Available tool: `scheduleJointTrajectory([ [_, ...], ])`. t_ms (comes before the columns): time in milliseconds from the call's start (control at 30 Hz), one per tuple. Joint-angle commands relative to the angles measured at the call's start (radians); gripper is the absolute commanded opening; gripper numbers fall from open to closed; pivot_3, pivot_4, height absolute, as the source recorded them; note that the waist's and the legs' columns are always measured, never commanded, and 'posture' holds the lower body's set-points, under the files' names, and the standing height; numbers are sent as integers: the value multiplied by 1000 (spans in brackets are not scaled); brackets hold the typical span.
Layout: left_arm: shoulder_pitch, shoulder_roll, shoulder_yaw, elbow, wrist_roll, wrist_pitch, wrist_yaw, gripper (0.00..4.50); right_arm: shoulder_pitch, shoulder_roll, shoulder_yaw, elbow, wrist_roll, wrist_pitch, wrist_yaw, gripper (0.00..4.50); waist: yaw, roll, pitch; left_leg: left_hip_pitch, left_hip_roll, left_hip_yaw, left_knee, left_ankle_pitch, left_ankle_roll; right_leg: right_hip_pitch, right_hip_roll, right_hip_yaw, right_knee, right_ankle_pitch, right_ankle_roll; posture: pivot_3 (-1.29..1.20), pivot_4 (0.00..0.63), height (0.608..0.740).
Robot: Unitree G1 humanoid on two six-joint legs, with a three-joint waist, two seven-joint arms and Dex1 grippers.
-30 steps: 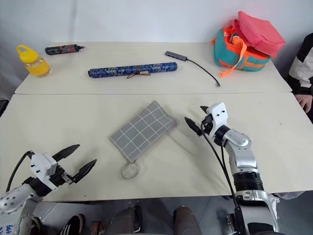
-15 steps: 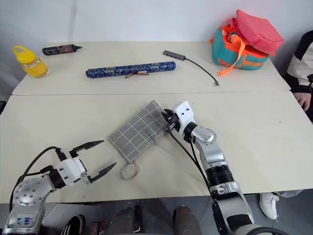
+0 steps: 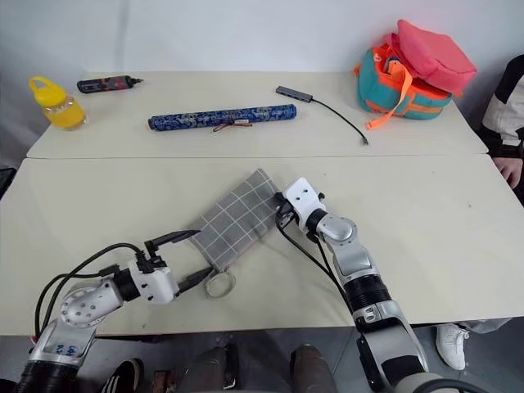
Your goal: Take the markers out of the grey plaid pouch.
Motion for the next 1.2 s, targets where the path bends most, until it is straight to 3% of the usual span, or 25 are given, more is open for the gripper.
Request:
scheduleJointTrajectory([
  [33, -18, 22, -32, 46, 86, 31, 26, 4500, 4, -11, -8, -12, -1, 5, -3, 16, 0, 1, -1, 0, 0, 0, 0, 0, 0, 0, 0, 0, 0, 0, 0, 0, 150, 740],
  [233, -56, 30, -46, 64, 126, 81, 85, 4500, 7, -15, -8, -20, 1, 9, -1, 16, 0, 2, -1, 0, -1, 0, 0, 1, 3, 0, -1, 0, 1, 0, 0, 0, 150, 740],
  [333, -59, 32, -50, 63, 129, 90, 107, 3913, 8, -15, -6, -21, 0, 8, -1, 0, -1, 2, -1, 0, -1, 0, 0, 2, 3, 0, -1, 0, 1, 0, 0, 0, 150, 740],
  [467, -41, 28, -66, 8, 68, 86, 81, 2755, 8, -12, -6, -25, 3, 9, 1, 0, -3, 2, -1, 0, -1, 0, 0, 2, 3, 0, -1, 0, 2, 0, 0, 0, 150, 740],
  [767, -22, 104, -61, -35, 89, 18, 71, 2755, 6, -10, -7, -22, 8, 10, 7, 0, -4, 2, -1, 0, 0, 0, -1, 0, 0, -2, 0, 0, 1, 0, 1, 0, 150, 740],
  [900, 0, 128, -72, -48, 37, -24, 43, 2755, 8, -8, -7, -27, 10, 12, 8, 0, -5, 2, -1, -1, 0, 1, -1, 0, 0, -2, 0, 0, 0, 0, 1, 0, 150, 740],
  [1200, -103, 122, -106, 42, 244, -7, 135, 2755, 11, -5, -7, -45, 14, 24, 10, 0, -4, 2, -1, 0, -1, 3, -1, 0, 0, -2, 1, 1, 0, 0, 1, 0, 150, 740],
])
